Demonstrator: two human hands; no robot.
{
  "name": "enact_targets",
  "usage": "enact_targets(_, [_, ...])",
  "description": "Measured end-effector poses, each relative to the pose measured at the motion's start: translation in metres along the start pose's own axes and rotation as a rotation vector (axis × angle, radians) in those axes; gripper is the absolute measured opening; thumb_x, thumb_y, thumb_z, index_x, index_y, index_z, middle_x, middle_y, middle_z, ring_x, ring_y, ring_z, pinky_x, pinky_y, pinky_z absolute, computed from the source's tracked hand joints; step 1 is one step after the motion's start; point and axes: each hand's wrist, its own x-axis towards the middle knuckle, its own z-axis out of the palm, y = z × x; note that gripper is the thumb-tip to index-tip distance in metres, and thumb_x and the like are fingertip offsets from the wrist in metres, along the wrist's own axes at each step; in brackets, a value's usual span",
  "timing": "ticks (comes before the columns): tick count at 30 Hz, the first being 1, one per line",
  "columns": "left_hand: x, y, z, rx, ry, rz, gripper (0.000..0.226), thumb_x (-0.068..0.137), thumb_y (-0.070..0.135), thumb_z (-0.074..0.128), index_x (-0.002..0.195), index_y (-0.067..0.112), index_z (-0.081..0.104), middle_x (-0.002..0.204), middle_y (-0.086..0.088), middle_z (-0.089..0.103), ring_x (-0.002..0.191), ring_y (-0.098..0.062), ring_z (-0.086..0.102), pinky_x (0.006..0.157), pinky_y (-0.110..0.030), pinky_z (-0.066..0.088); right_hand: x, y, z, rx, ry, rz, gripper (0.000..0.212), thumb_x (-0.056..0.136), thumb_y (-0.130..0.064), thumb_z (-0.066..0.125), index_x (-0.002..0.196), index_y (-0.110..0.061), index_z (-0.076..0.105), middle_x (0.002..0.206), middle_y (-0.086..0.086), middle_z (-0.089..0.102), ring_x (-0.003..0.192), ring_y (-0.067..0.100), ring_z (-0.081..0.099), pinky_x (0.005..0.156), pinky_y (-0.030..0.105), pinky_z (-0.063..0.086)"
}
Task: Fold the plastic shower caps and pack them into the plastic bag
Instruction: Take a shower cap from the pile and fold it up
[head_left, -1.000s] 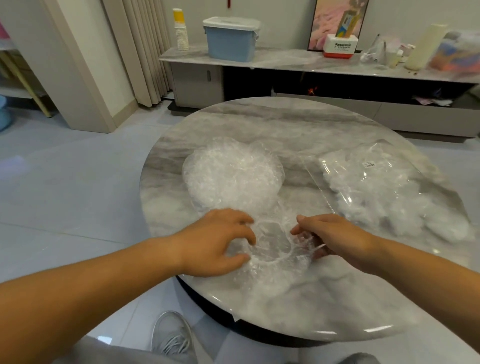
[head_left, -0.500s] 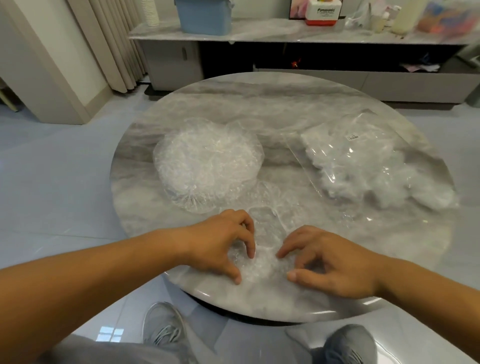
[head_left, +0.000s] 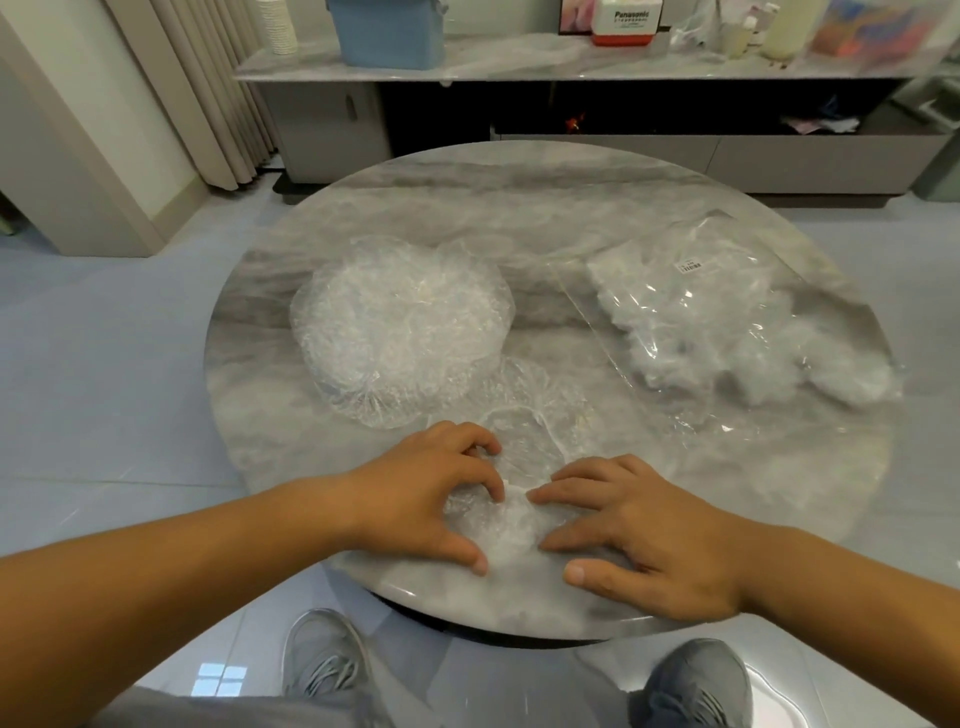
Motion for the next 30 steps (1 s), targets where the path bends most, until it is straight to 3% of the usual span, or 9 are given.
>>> enact_targets(3, [-0.002, 0.001, 0.002, 0.031, 0.028, 0.002, 0.065, 0.069, 0.067, 0.079, 0.126, 0.04, 0.061, 0.148, 0.016, 0.032, 0.128, -0.001, 0.031, 0.113, -0.025, 0.027, 0.0, -0.001, 0.004, -0.019, 0.036, 0.0, 0.061, 0.101, -0.065, 0.019, 0.144, -0.038, 0.052, 0.155, -0.02, 0.04, 0.146, 0.001, 0.024, 0.116, 0.036, 0.023])
enact_targets(8, [-0.004, -0.002, -0.002, -0.056, 0.125, 0.008, 0.065, 0.067, 0.071, 0.076, 0.123, 0.038, 0.066, 0.144, 0.014, 0.038, 0.127, -0.002, 0.039, 0.108, -0.02, 0.034, 0.0, 0.004, -0.001, 0.388, 0.195, 0.118, 0.058, 0.098, -0.063, 0.03, 0.137, -0.033, 0.06, 0.135, -0.024, 0.059, 0.131, -0.005, 0.046, 0.112, 0.028, 0.037])
enact_targets(11, [-0.003, -0.002, -0.004, -0.007, 0.245, 0.003, 0.055, 0.071, 0.074, 0.065, 0.112, 0.038, 0.073, 0.128, 0.016, 0.048, 0.116, -0.004, 0.043, 0.1, -0.017, 0.036, -0.003, 0.004, -0.005, 0.583, 0.228, 0.202, 0.054, 0.093, -0.066, 0.033, 0.13, -0.042, 0.063, 0.129, -0.034, 0.06, 0.128, -0.008, 0.049, 0.108, 0.015, 0.035])
enact_targets(14, [-0.001, 0.002, -0.005, -0.054, 0.293, 0.002, 0.031, 0.085, 0.058, 0.067, 0.101, 0.032, 0.077, 0.106, 0.017, 0.06, 0.099, -0.004, 0.053, 0.087, -0.02, 0.044, -0.001, 0.003, -0.008, 0.632, 0.231, 0.232, 0.049, 0.09, -0.068, 0.033, 0.123, -0.049, 0.062, 0.125, -0.039, 0.058, 0.123, -0.01, 0.052, 0.101, 0.009, 0.035])
enact_targets(17, [-0.002, 0.008, -0.007, -0.255, 0.236, -0.085, 0.009, 0.094, 0.032, 0.07, 0.096, 0.028, 0.077, 0.091, 0.016, 0.069, 0.087, 0.0, 0.063, 0.076, -0.014, 0.047, 0.0, 0.003, -0.008, 0.596, 0.29, 0.215, 0.048, 0.092, -0.065, 0.035, 0.121, -0.043, 0.067, 0.123, -0.032, 0.061, 0.122, -0.004, 0.054, 0.102, 0.015, 0.039])
enact_targets(23, [0.012, 0.009, -0.006, -0.438, 0.264, -0.313, 0.006, 0.095, 0.029, 0.069, 0.096, 0.023, 0.07, 0.07, 0.006, 0.069, 0.063, 0.003, 0.064, 0.069, -0.022, 0.052, 0.005, -0.001, -0.002, 0.264, 0.445, 0.096, 0.047, 0.101, -0.058, 0.037, 0.128, -0.032, 0.066, 0.152, -0.015, 0.042, 0.142, 0.007, 0.036, 0.113, 0.029, 0.032])
enact_targets(26, [0.019, 0.006, -0.008, -0.353, 0.32, -0.353, 0.021, 0.088, 0.026, 0.076, 0.106, 0.024, 0.065, 0.081, 0.006, 0.065, 0.063, -0.001, 0.057, 0.07, -0.026, 0.053, 0.016, 0.001, 0.0, 0.093, 0.377, 0.037, 0.052, 0.104, -0.055, 0.029, 0.13, -0.029, 0.065, 0.152, -0.015, 0.046, 0.143, 0.009, 0.033, 0.114, 0.034, 0.029])
enact_targets(30, [0.019, 0.005, -0.009, -0.156, 0.339, -0.352, 0.044, 0.082, 0.033, 0.079, 0.118, 0.032, 0.053, 0.098, 0.012, 0.048, 0.074, -0.002, 0.051, 0.071, -0.025, 0.045, 0.024, 0.006, 0.006, 0.065, 0.23, 0.123, 0.061, 0.1, -0.06, 0.02, 0.133, -0.032, 0.063, 0.142, -0.02, 0.054, 0.131, 0.0, 0.037, 0.112, 0.033, 0.023])
